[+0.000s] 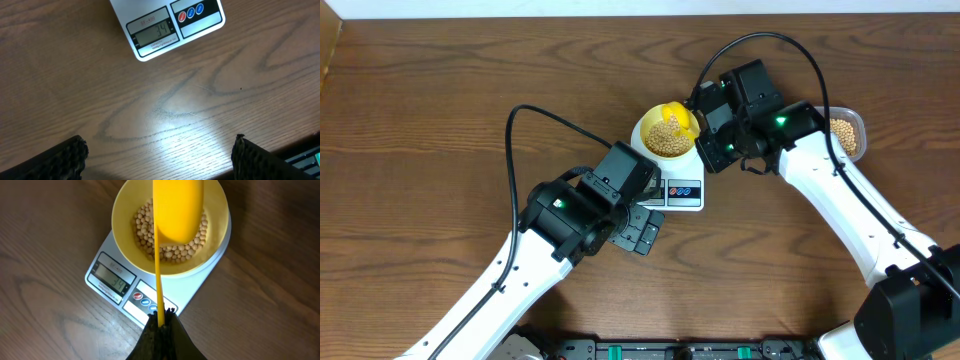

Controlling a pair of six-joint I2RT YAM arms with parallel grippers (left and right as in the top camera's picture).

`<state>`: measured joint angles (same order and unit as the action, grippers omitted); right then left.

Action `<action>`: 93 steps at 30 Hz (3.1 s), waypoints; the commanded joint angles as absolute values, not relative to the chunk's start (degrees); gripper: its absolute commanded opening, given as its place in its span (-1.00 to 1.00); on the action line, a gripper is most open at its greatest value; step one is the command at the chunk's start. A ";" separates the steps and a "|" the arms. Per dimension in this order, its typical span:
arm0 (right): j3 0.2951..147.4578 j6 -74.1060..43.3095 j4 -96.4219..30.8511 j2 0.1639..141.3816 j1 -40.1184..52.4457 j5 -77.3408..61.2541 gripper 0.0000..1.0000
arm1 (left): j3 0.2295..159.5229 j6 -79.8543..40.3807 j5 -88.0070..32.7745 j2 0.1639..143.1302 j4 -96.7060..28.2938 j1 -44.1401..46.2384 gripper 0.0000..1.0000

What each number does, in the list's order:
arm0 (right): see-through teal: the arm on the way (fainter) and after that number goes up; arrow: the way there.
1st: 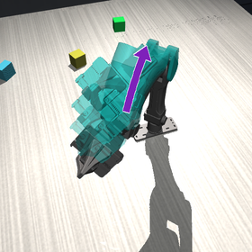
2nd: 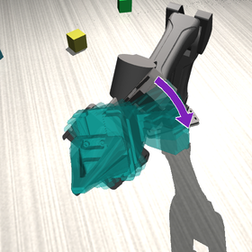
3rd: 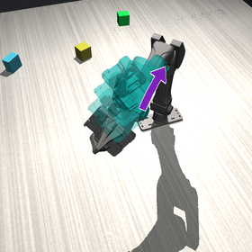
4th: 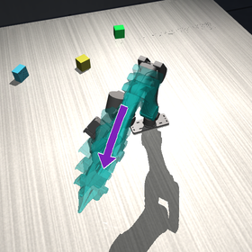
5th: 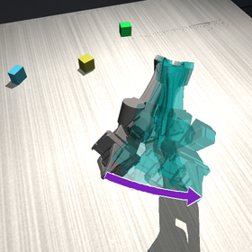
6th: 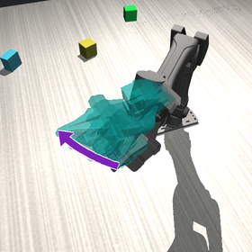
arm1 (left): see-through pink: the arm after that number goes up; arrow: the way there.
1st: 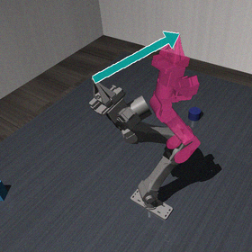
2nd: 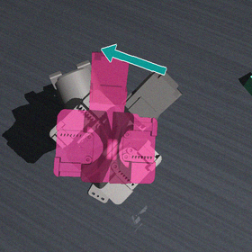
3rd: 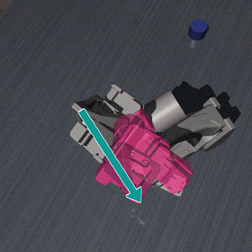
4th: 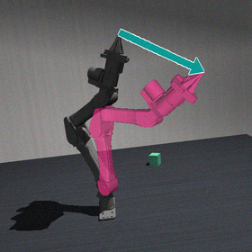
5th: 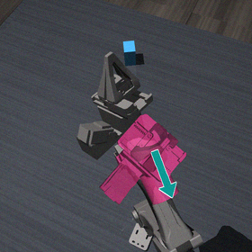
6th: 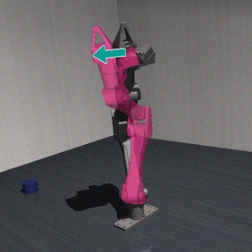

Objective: Scoop item into bowl and weigh 50g on scale
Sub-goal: 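Tilt the scoop with the right gripper to pour soybeans into the bowl, then move the scoop right back to the soybean tub with the right gripper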

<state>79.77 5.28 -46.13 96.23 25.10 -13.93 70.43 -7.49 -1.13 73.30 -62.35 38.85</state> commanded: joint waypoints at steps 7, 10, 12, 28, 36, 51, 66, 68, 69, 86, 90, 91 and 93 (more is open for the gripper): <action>80.66 7.68 -46.13 96.36 26.61 -10.96 -0.98 | 71.81 -7.18 -0.40 73.08 -62.33 38.98 0.89; 80.66 7.86 -46.13 96.36 27.49 -9.61 -0.98 | 71.81 -7.18 -0.40 73.08 -62.33 38.98 0.89; 80.66 7.90 -46.13 96.36 28.25 -7.88 -0.97 | 71.81 -7.18 -0.40 73.08 -62.33 38.98 0.89; 80.66 10.44 -46.92 96.36 28.95 -5.50 -0.97 | 71.81 -7.18 -0.40 73.08 -62.33 38.98 0.89; 80.66 13.15 -46.98 96.36 29.06 -3.64 -0.98 | 71.81 -7.18 -0.43 73.08 -62.33 38.98 0.89; 80.66 14.90 -46.50 96.36 30.48 -2.79 -0.97 | 71.81 -7.18 -0.40 73.08 -62.33 38.98 0.89; 81.71 15.77 -46.39 94.80 30.85 0.80 -0.97 | 71.81 -7.18 -0.40 73.08 -62.33 38.98 0.89; 82.43 15.94 -46.83 94.08 31.18 2.04 -0.98 | 71.81 -7.18 -0.40 73.08 -62.33 38.98 0.89; 82.91 15.92 -47.09 93.80 31.22 2.02 -0.98 | 71.81 -7.18 -0.43 73.08 -62.33 38.98 0.89; 98.54 9.65 -63.51 89.56 9.30 0.19 -0.98 | 71.81 -7.18 -0.40 73.08 -62.33 38.98 0.89; 98.54 9.69 -63.75 89.01 -1.45 -0.19 -0.98 | 71.81 -7.18 -0.40 73.08 -62.33 38.98 0.89; 98.54 9.69 -63.70 89.01 -3.53 -0.19 -0.98 | 71.81 -7.18 -0.43 73.08 -62.33 38.98 0.89; 98.54 9.74 -63.55 89.03 -6.94 -0.19 -0.98 | 71.81 -7.18 -0.40 73.08 -62.33 38.98 0.89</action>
<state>97.49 10.57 -63.44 90.85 -4.10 0.40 70.43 -7.49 -1.13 73.30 -62.35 38.85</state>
